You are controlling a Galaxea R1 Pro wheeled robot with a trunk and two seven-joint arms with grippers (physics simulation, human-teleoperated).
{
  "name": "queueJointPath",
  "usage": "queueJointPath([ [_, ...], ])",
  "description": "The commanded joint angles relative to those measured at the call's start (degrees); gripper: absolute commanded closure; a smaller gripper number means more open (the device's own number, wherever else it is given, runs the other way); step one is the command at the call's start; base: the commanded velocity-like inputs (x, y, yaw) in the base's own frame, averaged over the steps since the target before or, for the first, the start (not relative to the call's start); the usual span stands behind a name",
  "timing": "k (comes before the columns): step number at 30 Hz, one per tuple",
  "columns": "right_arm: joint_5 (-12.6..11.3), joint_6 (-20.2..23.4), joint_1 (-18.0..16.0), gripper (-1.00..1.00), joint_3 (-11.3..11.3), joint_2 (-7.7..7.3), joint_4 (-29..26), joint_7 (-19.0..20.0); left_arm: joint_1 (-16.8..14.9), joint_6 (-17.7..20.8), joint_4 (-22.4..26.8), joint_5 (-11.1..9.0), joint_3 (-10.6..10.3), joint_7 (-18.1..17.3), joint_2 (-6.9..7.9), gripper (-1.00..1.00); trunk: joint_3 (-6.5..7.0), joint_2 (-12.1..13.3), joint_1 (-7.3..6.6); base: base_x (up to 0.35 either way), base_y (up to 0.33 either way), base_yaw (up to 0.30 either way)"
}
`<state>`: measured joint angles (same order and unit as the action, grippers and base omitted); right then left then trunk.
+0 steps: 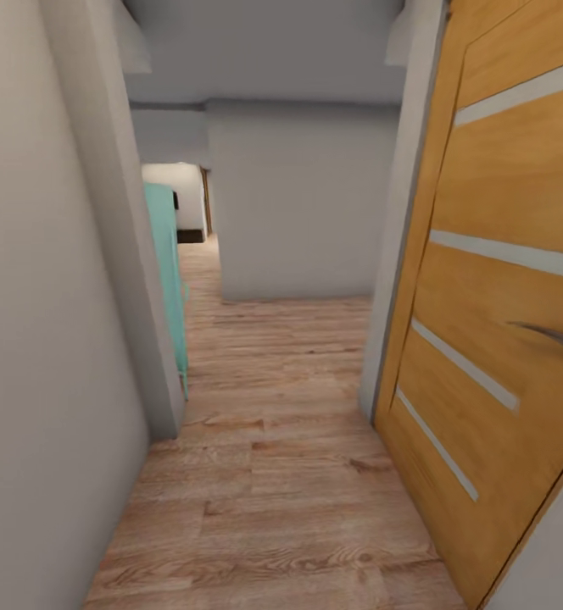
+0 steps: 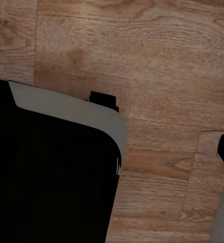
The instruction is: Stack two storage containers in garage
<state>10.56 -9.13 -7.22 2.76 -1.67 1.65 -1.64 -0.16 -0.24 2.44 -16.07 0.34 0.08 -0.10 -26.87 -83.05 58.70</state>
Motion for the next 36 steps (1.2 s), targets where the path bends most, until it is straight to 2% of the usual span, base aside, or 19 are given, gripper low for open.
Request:
queueJointPath([
  [1, 0.30, -0.31, -0.07, -1.00, 0.26, 0.00, 0.18, -0.16, -0.02, -0.02, 0.02, -0.28, 0.01, 0.01, -0.02, -1.00, -0.06, -0.03, 0.03, 0.322, 0.000, 0.231],
  [10, 0.29, -0.42, -0.07, -1.00, 0.36, -0.03, 0.18, -0.12, -0.02, -0.02, 0.02, -0.25, 0.01, 0.01, -0.08, -1.00, -0.06, -0.03, 0.03, 0.322, 0.000, 0.201],
  [27, 0.35, -0.50, -0.07, -1.00, 0.26, -0.16, 0.14, -0.03, -0.02, -0.08, 0.02, 0.38, -0.18, -0.04, -0.12, -1.00, -0.06, -0.03, 0.03, 0.322, 0.000, 0.009],
  [33, -0.23, -0.61, -0.07, -1.00, -0.12, -0.14, 0.16, 0.13, -0.02, 0.02, 2.39, 0.62, -0.50, -0.06, 0.09, -1.00, -0.06, -0.03, 0.03, 0.322, 0.000, 0.000],
  [36, -1.54, -0.76, -0.07, -1.00, -0.31, -0.10, 0.24, 0.60, -0.02, -0.04, 3.22, 0.64, -0.53, -0.07, 0.64, -1.00, -0.06, -0.03, 0.03, 0.322, 0.000, 0.000],
])
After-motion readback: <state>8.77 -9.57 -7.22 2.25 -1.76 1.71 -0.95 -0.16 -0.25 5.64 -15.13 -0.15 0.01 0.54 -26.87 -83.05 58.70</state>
